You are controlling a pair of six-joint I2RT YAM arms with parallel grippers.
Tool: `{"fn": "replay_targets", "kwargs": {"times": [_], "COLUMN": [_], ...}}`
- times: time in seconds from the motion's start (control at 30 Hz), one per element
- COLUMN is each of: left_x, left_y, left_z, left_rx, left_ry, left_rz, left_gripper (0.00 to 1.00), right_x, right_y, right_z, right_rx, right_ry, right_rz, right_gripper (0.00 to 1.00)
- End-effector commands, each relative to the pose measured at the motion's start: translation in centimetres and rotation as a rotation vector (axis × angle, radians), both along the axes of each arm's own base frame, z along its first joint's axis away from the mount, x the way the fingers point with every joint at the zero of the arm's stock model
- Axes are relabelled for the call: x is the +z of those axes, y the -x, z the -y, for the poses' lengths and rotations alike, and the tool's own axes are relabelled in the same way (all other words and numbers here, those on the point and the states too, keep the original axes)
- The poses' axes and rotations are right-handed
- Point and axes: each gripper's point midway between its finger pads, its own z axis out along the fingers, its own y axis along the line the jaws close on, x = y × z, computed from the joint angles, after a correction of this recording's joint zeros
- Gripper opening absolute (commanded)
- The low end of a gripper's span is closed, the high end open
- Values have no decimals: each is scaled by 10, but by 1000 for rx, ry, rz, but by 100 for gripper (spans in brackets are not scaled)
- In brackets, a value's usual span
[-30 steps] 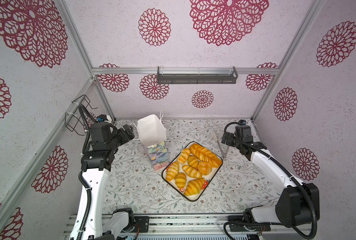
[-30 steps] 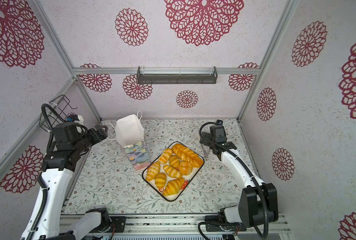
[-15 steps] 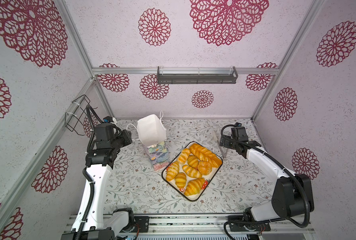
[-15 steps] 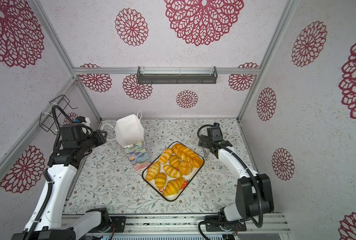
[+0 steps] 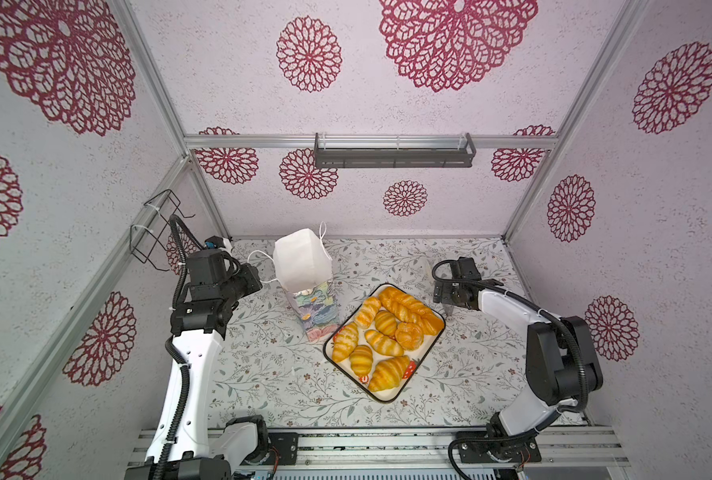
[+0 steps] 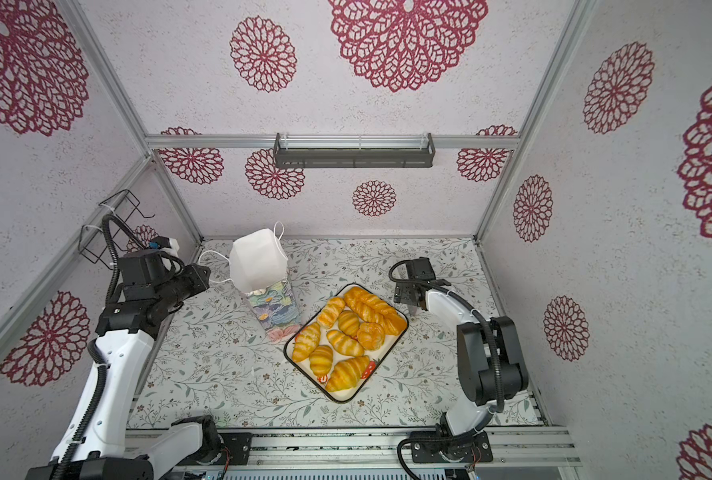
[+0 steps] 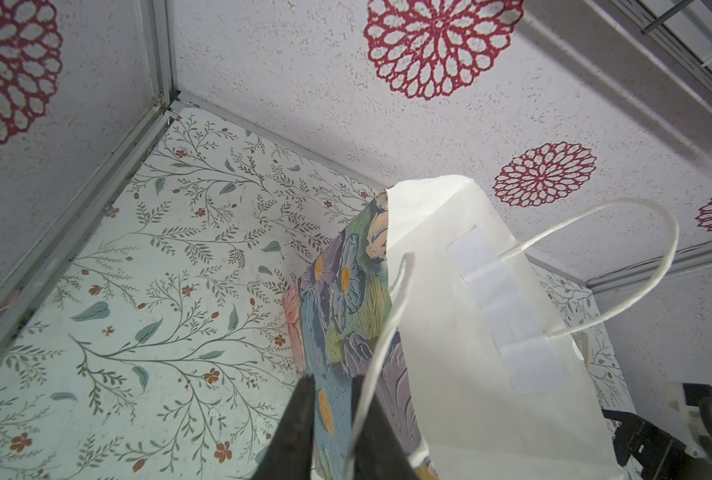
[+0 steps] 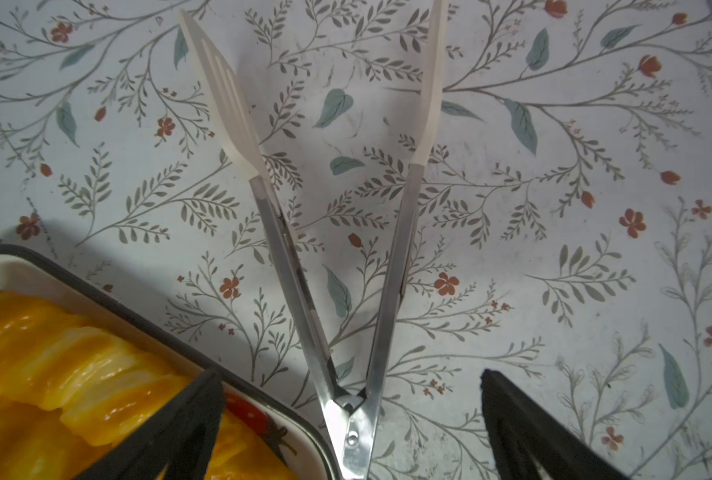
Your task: Place the fake bread into the paper bag
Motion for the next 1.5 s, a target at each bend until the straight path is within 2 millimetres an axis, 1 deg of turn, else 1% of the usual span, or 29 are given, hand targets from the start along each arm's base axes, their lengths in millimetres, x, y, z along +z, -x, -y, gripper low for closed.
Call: {"fn": "replay_targets", "kwargs": {"times": [0.0,0.1,0.37,0.7,0.9,0.97,1.2,1.47], "left_x": [7,5,2,2,3,4,6,6], "left_y": [0,0,0,0,-1,-1,1,2], "left_z": [0,-1,-1,3,3,2,1,2], "left_rx": [-9,-6,-10,-26,-31,-29,-28,-30], "left_ry": [18,24,37,50,61,64,69,73], "left_rz": [36,37,34,41,45,47,59,58], "left_gripper": [20,20,20,20,20,20,20,20], "right_x": [6,-5,-22,-46,-51,-50,-55,-54], "right_y": [-12,-17,-30,-29,-31,-32,-28,-27], "right_z": [1,1,-2,-2,-3,-3,-3,-2], "right_rx": [12,18,29,28,27,26,26,23], "right_ry": [41,57,75,81,80,81,82,85], "right_rz": [9,-14,-59,-113,-127,-124,-141,-139], "right_gripper": [99,99,98,94,91,91,91,89]}}
